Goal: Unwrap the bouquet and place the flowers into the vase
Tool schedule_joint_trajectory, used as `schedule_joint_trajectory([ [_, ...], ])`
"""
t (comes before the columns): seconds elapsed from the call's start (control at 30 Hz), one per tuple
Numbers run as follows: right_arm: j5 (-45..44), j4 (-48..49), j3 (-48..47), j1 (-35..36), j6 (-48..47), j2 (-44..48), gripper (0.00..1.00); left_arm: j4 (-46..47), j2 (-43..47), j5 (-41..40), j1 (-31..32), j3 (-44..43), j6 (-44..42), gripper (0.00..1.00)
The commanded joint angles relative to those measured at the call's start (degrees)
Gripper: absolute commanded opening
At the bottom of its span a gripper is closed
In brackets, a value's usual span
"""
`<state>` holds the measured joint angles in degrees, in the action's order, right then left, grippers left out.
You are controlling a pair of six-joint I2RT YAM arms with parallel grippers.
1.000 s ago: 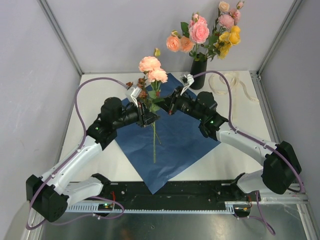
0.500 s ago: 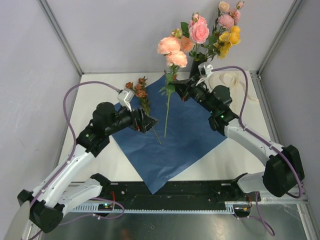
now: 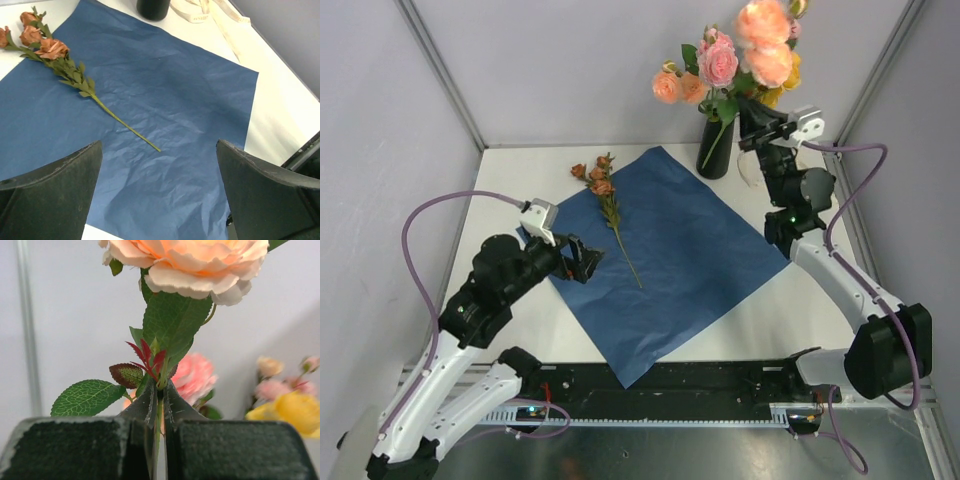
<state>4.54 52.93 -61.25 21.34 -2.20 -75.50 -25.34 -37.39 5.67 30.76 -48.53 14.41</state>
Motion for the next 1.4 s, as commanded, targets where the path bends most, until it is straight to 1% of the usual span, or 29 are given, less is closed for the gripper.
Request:
schedule_joint_trajectory([
  [0.0, -4.01, 10.03, -6.30, -3.05, -5.03, -2.37, 0.00, -0.74, 1.55, -3.61, 0.35, 0.46, -2.35, 1.00],
  [0.13, -4.20, 13.16, -11.23, -5.25, -5.39, -7.38, 0.00, -0.75, 2.40, -3.26, 0.30, 0.62, -2.58, 1.00],
  [0.27, -4.47, 13.96, -16.98, -5.90, -6.32, -12.55, 0.00, -0.73, 3.07, -3.52, 0.35, 0.86, -2.63, 1.00],
  [0.53, -4.54, 12.14, -27.61, -6.64, -8.76, -22.87, 0.00, -0.69, 4.15, -4.06, 0.35, 1.07, -2.66, 1.00],
  [0.67, -6.40, 11.33, -31.47, -7.20, -9.78, -27.49, 0.00, -0.65, 4.28, -4.25, 0.34, 1.11, -2.67, 1.00],
  [0.8, -8.67, 11.76, -32.24, -7.47, -10.52, -31.16, 0.00, -0.73, 3.85, -3.66, 0.35, 1.12, -2.45, 1.00],
  [1.0, -10.21, 11.52, -31.10, -7.57, -8.77, -34.92, 0.00, -0.67, 4.40, -4.08, 0.28, 1.22, -2.30, 1.00],
  [1.37, -11.61, 4.31, -30.00, -6.78, -8.04, -39.63, 0.00, -0.68, 4.50, -4.24, 0.35, 1.12, -2.37, 1.00],
])
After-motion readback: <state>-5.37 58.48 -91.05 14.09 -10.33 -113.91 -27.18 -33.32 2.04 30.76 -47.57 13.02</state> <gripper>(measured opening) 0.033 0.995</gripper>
